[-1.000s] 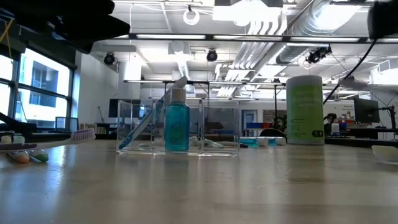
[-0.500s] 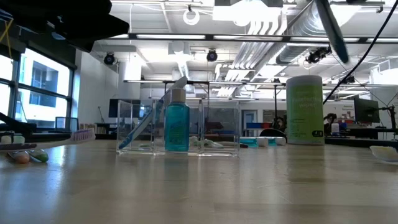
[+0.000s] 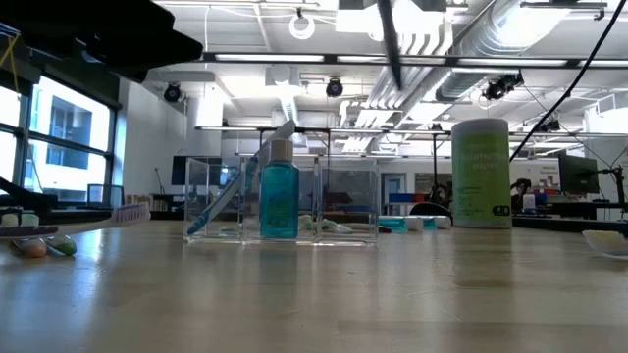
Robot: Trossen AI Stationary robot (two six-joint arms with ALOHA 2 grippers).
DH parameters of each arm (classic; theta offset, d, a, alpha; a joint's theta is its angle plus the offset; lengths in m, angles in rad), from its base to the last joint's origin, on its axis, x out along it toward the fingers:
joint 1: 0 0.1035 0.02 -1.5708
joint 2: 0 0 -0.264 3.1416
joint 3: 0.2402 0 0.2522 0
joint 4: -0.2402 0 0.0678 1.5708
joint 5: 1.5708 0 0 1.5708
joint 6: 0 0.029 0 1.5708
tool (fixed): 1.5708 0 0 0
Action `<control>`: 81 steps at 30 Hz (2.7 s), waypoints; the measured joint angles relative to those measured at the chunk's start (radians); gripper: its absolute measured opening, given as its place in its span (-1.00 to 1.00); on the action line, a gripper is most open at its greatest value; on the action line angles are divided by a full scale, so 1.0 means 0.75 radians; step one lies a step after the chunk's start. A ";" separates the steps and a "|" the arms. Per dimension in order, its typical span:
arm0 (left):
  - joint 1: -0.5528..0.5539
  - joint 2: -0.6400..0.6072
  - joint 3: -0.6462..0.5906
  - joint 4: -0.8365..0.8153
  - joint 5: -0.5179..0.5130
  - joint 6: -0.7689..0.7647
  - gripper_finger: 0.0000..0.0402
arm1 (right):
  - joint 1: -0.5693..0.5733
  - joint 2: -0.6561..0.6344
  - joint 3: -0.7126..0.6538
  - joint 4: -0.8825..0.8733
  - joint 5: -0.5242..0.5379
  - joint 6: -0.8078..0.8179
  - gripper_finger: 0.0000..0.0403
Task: Pick & Place toothbrushing station
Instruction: Put the blue toothbrush into the right side of the transparent organizer
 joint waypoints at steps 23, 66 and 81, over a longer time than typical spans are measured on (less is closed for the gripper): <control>0.021 0.000 0.000 -0.087 0.003 -0.001 0.00 | -0.493 0.035 -0.568 1.062 -0.660 0.112 -0.94; 0.090 0.000 0.000 -0.116 0.042 -0.011 0.00 | -0.542 0.284 -0.570 1.240 -0.713 0.201 -0.37; 0.098 0.000 0.001 -0.195 0.052 -0.131 0.00 | -0.522 0.109 -0.571 1.174 -0.620 -0.032 -0.17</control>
